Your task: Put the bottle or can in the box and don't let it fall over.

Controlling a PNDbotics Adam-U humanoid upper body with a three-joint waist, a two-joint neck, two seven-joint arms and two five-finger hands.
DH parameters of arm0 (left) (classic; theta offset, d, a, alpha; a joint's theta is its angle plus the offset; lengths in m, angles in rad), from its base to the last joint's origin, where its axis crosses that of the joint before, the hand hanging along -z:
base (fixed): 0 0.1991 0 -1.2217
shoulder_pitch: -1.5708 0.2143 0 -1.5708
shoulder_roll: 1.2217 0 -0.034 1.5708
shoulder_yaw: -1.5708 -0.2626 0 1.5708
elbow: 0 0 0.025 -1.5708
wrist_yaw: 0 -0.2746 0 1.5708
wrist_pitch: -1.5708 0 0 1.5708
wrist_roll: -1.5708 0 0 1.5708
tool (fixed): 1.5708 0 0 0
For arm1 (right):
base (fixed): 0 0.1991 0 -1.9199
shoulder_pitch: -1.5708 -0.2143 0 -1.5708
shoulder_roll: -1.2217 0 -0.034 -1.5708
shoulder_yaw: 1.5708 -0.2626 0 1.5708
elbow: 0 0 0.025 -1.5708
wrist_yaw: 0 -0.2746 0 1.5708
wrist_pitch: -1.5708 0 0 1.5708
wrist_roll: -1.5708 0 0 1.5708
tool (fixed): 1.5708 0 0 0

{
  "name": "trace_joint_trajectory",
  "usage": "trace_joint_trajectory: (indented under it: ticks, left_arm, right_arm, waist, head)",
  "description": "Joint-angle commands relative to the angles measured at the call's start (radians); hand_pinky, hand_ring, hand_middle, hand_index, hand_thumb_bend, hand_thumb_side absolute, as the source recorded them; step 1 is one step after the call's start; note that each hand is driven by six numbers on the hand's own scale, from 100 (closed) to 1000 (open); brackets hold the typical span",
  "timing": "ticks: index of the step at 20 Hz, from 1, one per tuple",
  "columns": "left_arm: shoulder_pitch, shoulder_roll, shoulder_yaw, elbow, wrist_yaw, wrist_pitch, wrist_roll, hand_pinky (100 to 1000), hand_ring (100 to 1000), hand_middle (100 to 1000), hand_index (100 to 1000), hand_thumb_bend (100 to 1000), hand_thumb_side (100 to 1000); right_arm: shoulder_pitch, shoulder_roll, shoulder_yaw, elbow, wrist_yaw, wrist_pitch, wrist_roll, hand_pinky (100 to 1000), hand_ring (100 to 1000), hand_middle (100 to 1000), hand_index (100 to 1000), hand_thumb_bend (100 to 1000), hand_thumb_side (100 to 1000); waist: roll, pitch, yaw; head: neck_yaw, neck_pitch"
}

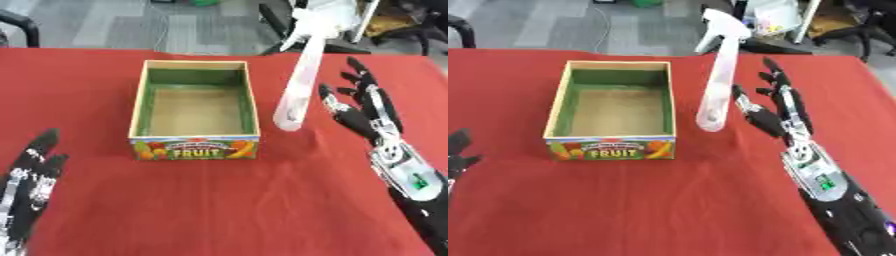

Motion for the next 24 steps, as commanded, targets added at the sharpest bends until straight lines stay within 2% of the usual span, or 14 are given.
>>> trace_joint_trajectory:
  ticks: [1, 24]
  left_arm:
    - [-0.010, 0.006, -0.002, -0.013, 0.003, -0.002, -0.003, 870, 1000, 932, 889, 509, 736]
    - [-0.020, 0.003, -0.007, -0.019, 0.004, -0.002, -0.009, 870, 1000, 930, 889, 510, 736]
  right_arm:
    - [-0.027, -0.034, 0.002, 0.010, -0.010, -0.003, 0.010, 815, 946, 1000, 1000, 343, 435]
    - [-0.131, -0.033, 0.030, 0.109, -0.022, -0.006, 0.056, 815, 945, 1000, 1000, 346, 440]
  waist:
    - [0.002, -0.010, 0.001]
    - [0.008, 0.005, 0.023]
  head:
    - [-0.005, -0.004]
    - [-0.022, -0.014]
